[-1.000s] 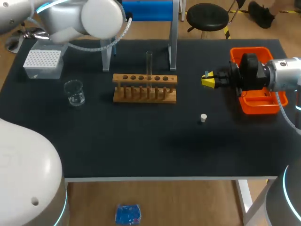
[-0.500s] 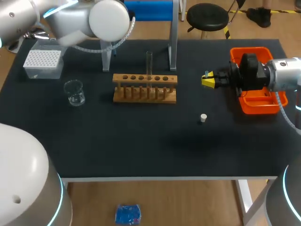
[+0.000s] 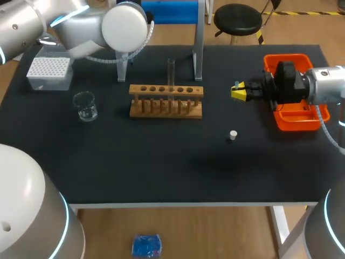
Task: Invert the test tube, pick up the pipette, mount the tip to pipette, aspirate from beaker and dispense into the tube, eject the tip, return the pipette, and cap with the stopper.
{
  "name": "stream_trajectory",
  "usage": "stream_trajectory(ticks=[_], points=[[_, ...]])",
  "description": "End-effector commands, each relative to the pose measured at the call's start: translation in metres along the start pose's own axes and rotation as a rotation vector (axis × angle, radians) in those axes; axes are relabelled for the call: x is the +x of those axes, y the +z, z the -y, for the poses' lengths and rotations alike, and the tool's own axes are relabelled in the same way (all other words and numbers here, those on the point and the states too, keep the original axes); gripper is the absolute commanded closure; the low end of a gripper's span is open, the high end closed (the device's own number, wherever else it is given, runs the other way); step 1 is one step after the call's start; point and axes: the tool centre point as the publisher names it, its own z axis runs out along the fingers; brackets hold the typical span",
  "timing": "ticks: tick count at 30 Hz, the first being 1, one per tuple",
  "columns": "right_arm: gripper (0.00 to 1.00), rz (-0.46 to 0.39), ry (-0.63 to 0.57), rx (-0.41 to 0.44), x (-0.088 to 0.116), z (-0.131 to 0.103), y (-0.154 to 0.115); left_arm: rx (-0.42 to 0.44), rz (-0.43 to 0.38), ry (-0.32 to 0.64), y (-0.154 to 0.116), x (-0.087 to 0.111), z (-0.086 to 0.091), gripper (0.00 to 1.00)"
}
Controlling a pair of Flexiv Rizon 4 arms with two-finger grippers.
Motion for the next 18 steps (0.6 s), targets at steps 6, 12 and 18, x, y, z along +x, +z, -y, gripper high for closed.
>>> stream_trajectory(ticks=[6,12,18], points=[[1.00,0.002,-0.001,0.001,0.0010,-0.0003,-0.0001,0.008,-0.025,0.003,0.0019,0.0038,0.0005,0.00],[1.00,0.002,-0.001,0.001,0.0010,-0.0003,-0.0001,0.005,-0.025,0.013,0.0025,0.0057,0.0002,0.00],[1.00,0.002,-0.001,0.001,0.0010,-0.0003,-0.0001,0.003,0.005,0.006,0.0037,0.0001,-0.0011,0.00]])
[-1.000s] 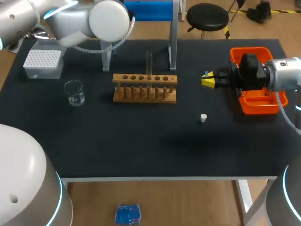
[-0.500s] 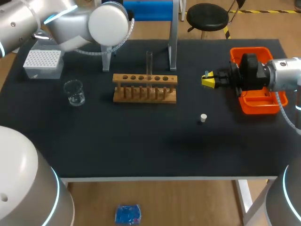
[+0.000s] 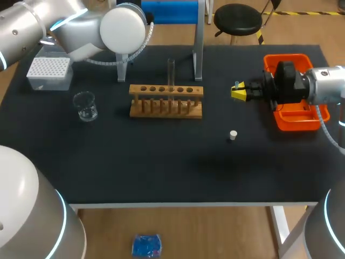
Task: Invert the test tube, pick up the pipette, mount the tip to pipette, aspirate from beaker and dispense into the tube, eject the tip, return the pipette, and cap with the stopper.
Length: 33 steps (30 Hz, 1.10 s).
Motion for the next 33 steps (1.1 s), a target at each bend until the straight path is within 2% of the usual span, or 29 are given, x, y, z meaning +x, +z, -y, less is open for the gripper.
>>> stream_trajectory(ticks=[1,8,9,10,18,21,22,23,27,28,29,30,32,33], points=[[1.00,0.002,-0.001,0.001,0.0010,-0.0003,-0.0001,0.000,0.015,-0.003,0.0005,0.0007,0.0010,0.00],[1.00,0.002,-0.001,0.001,0.0010,-0.0003,-0.0001,0.000,0.024,-0.003,0.0019,0.0008,0.0009,0.00],[1.00,0.002,-0.001,0.001,0.0010,-0.0003,-0.0001,0.000,0.023,-0.003,0.0020,0.0009,0.0010,0.08],[1.00,0.002,-0.001,0.001,0.0010,-0.0003,-0.0001,0.000,0.023,-0.002,0.0021,0.0011,0.0011,0.11],[1.00,0.002,-0.001,0.001,0.0010,-0.0003,-0.0001,-0.002,0.024,-0.003,0.0022,0.0013,0.0011,0.08],[1.00,0.002,-0.001,0.001,0.0010,-0.0003,-0.0001,-0.004,0.028,-0.004,0.0023,0.0005,0.0006,0.14],[1.00,0.002,-0.001,0.001,0.0010,-0.0003,-0.0001,-0.004,0.030,-0.004,0.0022,0.0002,0.0005,0.20],[1.00,0.002,-0.001,0.001,0.0010,-0.0003,-0.0001,-0.004,0.031,-0.004,0.0022,-0.0001,0.0004,0.50],[1.00,0.002,-0.001,0.001,0.0010,-0.0003,-0.0001,-0.008,0.033,-0.006,0.0028,-0.0011,-0.0002,0.67],[1.00,0.002,-0.001,0.001,0.0010,-0.0003,-0.0001,-0.009,0.034,-0.006,0.0028,-0.0011,-0.0003,0.79],[1.00,0.002,-0.001,0.001,0.0010,-0.0003,-0.0001,-0.011,0.034,-0.005,0.0030,-0.0010,-0.0004,0.85],[1.00,0.002,-0.001,0.001,0.0010,-0.0003,-0.0001,-0.012,0.034,-0.006,0.0031,-0.0009,-0.0006,0.87],[1.00,0.002,-0.001,0.001,0.0010,-0.0003,-0.0001,-0.013,0.034,-0.006,0.0035,-0.0008,-0.0009,1.00],[1.00,0.002,-0.001,0.001,0.0010,-0.0003,-0.0001,-0.014,0.034,-0.006,0.0037,-0.0007,-0.0010,1.00]])
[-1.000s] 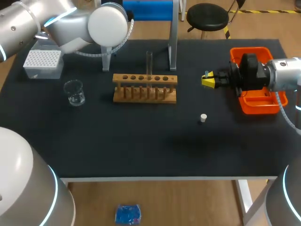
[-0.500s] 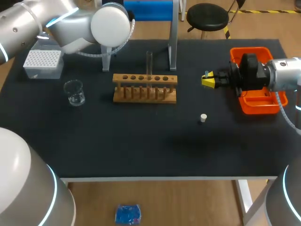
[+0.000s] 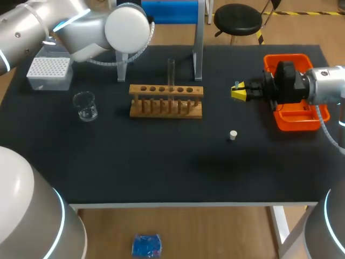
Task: Invert the test tube, pick up the pipette, mount the tip to pipette, aspirate from beaker and dispense into the tube, eject the tip, return the pipette, and cap with the stopper.
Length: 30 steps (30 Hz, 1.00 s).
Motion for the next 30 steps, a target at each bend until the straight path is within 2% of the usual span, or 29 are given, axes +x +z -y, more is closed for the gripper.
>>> stream_trajectory(ticks=[1,13,30], points=[[1.00,0.002,-0.001,0.001,0.001,0.000,0.000,-0.007,0.002,0.001,0.002,0.002,0.001,1.00],[1.00,0.002,-0.001,0.001,0.001,0.000,0.000,0.001,0.009,-0.001,0.000,0.000,0.002,1.00],[1.00,0.002,-0.001,0.001,0.001,0.000,0.000,0.082,0.007,0.013,-0.028,0.000,0.040,1.00]])
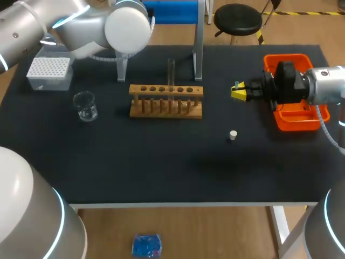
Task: Invert the test tube, pick up the pipette, mount the tip to pipette, aspirate from beaker and dispense into the tube, eject the tip, return the pipette, and cap with the stopper.
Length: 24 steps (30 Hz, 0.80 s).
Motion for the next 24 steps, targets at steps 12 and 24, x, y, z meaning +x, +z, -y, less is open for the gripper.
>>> stream_trajectory(ticks=[12,24], points=[[1.00,0.002,-0.001,0.001,0.001,0.000,0.000,-0.063,-0.248,0.082,-0.047,-0.010,0.023,1.00],[1.00,0.002,-0.001,0.001,0.001,0.000,0.000,0.000,-0.761,0.222,-0.098,-0.025,0.026,1.00]])
